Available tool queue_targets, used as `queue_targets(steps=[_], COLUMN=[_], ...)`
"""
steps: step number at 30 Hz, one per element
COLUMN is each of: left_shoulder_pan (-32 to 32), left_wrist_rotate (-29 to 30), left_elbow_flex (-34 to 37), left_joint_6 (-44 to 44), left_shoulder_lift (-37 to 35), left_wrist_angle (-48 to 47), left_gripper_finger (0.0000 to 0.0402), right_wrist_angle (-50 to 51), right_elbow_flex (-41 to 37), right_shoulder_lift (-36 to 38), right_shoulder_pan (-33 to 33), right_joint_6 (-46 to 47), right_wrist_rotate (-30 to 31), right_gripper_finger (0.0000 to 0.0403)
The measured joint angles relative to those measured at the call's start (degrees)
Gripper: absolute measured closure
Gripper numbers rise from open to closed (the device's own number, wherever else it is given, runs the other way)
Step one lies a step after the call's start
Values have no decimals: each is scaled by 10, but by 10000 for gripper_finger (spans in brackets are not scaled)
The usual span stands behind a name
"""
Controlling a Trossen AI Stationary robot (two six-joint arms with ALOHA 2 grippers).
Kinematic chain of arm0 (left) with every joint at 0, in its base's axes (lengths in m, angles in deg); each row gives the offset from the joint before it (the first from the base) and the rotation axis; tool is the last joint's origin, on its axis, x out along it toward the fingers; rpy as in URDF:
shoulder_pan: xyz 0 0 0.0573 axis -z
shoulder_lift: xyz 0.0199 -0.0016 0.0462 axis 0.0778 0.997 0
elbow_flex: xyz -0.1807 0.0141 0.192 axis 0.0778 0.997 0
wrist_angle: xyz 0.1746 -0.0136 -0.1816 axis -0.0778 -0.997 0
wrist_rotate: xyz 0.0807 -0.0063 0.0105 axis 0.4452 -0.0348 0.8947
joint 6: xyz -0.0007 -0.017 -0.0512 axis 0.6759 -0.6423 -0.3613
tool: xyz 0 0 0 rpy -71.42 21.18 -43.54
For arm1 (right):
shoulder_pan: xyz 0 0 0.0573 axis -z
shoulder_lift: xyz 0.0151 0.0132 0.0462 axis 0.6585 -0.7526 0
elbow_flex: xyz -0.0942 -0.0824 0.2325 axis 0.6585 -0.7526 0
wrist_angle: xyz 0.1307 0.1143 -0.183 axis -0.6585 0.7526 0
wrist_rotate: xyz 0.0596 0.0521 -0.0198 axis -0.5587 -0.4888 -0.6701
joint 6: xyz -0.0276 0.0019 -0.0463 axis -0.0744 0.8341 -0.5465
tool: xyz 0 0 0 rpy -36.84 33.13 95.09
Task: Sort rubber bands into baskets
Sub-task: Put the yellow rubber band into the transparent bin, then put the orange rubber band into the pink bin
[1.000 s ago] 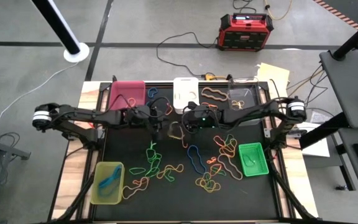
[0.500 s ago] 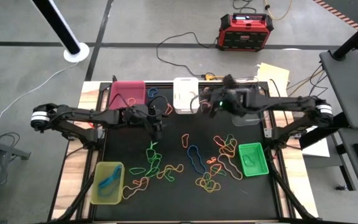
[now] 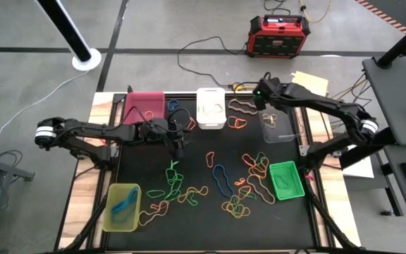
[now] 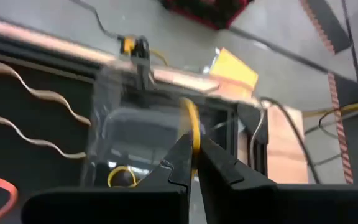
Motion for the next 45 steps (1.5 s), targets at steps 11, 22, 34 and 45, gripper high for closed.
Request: queue_targets(steps=[11,22,34,45], left_shoulder_pan=[0,0,0,0], left_wrist_rotate=[1,1,0,0], left_elbow_flex=[0,0,0,0], left_joint_6=[-1,-4,-9,2], left_shoulder_lift=[0,0,1,1], left_wrist_angle=[0,0,-7,-21], left_gripper_finger=[230,230,230,230], right_wrist_angle=[-4,-4,-54,-80], right_elbow_flex=[-16,-14,28,23], right_shoulder_lift=[-18,-4,8,-92], right_shoulder_pan=[14,14,-82,-158], right_joint_6=[-2,-17,-214,-176], right_wrist_rotate=[-31,-55,-286,-396], right_gripper_finger=[301,237,240,261])
